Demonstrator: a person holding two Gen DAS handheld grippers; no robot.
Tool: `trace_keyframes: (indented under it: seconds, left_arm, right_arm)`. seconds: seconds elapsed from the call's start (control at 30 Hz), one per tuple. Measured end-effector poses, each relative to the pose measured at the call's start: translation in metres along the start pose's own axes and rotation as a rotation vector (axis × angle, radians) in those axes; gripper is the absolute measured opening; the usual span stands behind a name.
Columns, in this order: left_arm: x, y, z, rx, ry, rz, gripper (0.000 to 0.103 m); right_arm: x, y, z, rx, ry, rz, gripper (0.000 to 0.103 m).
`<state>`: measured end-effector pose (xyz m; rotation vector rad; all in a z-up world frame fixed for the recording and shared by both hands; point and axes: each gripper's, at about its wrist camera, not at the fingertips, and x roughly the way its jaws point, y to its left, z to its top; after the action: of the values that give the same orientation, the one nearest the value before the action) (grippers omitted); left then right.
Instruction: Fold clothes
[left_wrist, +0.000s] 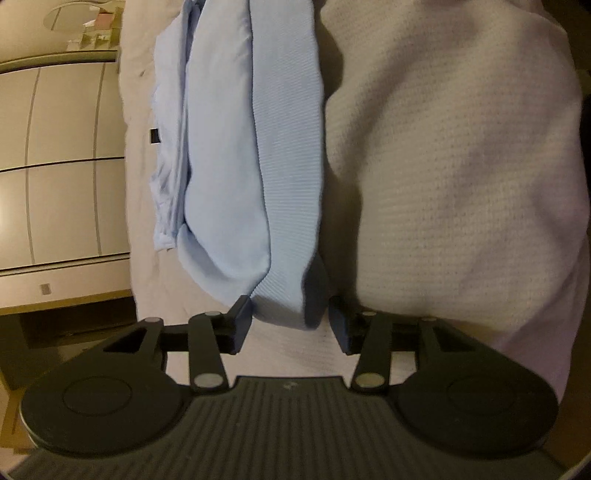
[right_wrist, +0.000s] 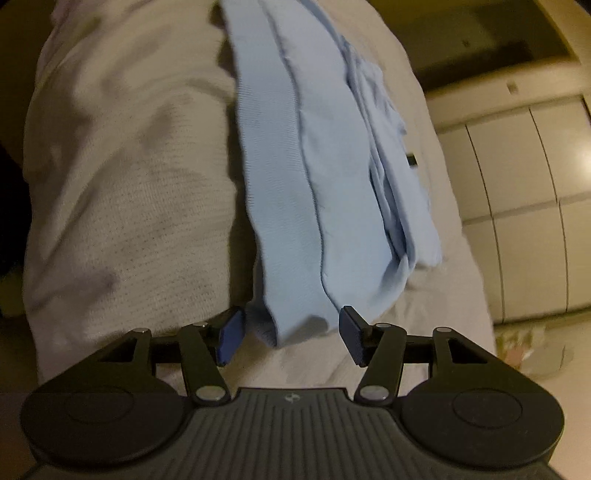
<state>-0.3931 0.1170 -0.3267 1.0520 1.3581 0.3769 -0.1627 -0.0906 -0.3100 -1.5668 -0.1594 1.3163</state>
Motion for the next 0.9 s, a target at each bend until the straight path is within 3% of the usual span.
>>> trace_keyframes:
  seconds: [0.07, 0.17, 0.2, 0.33, 0.4, 0.47, 0.6, 0.73, 0.83, 0.9]
  left_arm:
    - [0.0, 0.007, -0.003, -0.007, -0.009, -0.039, 0.026]
    - [-0.002, 0.024, -0.01, -0.046, -0.022, -0.122, 0.017]
    - [-0.003, 0.031, -0.011, -0.073, -0.022, -0.149, 0.016]
    - [-0.001, 0.091, -0.021, -0.297, -0.018, -0.31, 0.012]
    - [0.004, 0.126, -0.022, -0.389, -0.006, -0.347, 0.009]
    - [0.015, 0.167, -0.023, -0.512, 0.004, -0.358, 0.007]
    - [0.055, 0.251, -0.029, -0.728, -0.026, -0.339, 0.006]
    - [0.118, 0.315, -0.036, -0.892, -0.033, -0.309, 0.002]
    - [0.167, 0.342, -0.054, -1.085, 0.065, -0.361, 0.007]
    - [0.186, 0.348, -0.079, -1.25, 0.085, -0.483, 0.013]
  right_arm:
    - [0.006, -0.002, 0.0, -0.027, 0.007, 0.007, 0.052]
    - [0.011, -0.014, 0.001, -0.02, 0.016, 0.092, 0.031]
    - [0.011, -0.02, 0.002, -0.01, 0.014, 0.134, 0.02]
    - [0.004, -0.06, 0.004, 0.087, 0.005, 0.25, 0.008]
    - [-0.001, -0.093, 0.006, 0.186, 0.009, 0.281, 0.004]
    - [-0.001, -0.128, 0.008, 0.289, 0.01, 0.267, 0.003]
    - [0.024, -0.215, 0.021, 0.49, -0.011, 0.147, 0.003]
    - [0.092, -0.288, 0.029, 0.656, 0.062, 0.024, 0.0]
    - [0.135, -0.326, 0.018, 0.856, 0.144, 0.026, 0.0]
    - [0.151, -0.339, 0.003, 0.99, 0.187, 0.062, 0.007]
